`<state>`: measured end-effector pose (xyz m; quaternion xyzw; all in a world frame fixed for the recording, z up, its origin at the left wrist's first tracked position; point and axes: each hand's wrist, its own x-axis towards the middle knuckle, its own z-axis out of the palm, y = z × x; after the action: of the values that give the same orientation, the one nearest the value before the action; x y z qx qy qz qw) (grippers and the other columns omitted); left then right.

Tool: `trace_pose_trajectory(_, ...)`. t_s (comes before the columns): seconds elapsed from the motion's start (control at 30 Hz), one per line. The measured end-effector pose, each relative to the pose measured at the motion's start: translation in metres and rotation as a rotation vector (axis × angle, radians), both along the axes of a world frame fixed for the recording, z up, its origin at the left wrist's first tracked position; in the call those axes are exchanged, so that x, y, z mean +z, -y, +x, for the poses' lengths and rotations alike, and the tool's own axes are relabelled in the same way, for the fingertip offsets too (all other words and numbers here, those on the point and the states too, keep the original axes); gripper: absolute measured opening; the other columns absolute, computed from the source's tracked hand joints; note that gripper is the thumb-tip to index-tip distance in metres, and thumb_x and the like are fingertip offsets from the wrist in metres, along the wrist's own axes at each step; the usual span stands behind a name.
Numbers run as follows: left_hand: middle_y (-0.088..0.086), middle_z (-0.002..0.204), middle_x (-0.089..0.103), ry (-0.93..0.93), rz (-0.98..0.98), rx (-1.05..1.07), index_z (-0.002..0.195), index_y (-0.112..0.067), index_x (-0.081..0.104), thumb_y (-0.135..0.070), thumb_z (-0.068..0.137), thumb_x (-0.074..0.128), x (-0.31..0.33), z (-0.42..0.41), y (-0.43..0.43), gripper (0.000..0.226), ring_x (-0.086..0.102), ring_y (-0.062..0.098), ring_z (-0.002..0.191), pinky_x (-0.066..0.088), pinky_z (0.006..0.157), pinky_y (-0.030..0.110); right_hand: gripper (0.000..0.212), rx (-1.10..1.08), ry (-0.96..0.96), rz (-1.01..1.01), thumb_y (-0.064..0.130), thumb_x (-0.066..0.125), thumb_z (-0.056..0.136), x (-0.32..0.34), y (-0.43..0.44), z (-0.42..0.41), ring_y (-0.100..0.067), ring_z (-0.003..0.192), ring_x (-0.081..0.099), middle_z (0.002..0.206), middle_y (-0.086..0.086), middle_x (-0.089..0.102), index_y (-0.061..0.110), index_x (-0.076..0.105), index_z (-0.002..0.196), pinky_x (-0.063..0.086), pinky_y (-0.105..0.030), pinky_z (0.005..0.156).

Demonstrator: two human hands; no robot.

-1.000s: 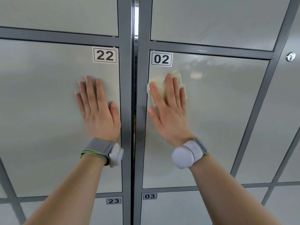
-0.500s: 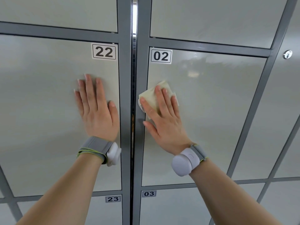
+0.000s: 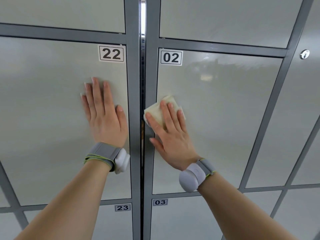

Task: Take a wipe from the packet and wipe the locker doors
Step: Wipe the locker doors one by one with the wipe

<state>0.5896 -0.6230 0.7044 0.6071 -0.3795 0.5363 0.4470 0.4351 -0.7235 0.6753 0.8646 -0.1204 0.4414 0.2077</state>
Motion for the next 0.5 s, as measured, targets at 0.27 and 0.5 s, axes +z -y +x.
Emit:
trace_pose_trajectory(0.27, 0.032, 0.146, 0.027, 0.032, -0.012, 0.018, 0.141, 0.008, 0.031, -0.016, 0.095, 0.034, -0.001, 0.004, 0.002, 0.052, 0.020, 0.045, 0.137, 0.005, 0.117, 0.043, 0.057, 0.024, 0.156, 0.117, 0.037, 0.035, 0.094, 0.045, 0.005, 0.001, -0.035, 0.144, 0.001, 0.155, -0.023, 0.009, 0.020, 0.028, 0.148, -0.003, -0.047, 0.117)
trace_pose_trajectory(0.5, 0.032, 0.147, 0.027, 0.030, -0.009, 0.018, 0.141, 0.008, 0.031, -0.015, 0.094, 0.034, 0.000, 0.004, 0.002, 0.053, 0.020, 0.046, 0.137, 0.003, 0.118, 0.042, 0.058, -0.008, -0.003, 0.046, 0.037, 0.038, 0.093, -0.005, 0.008, -0.012, -0.035, 0.144, 0.000, 0.155, -0.021, 0.009, 0.022, 0.022, 0.148, -0.002, -0.046, 0.117)
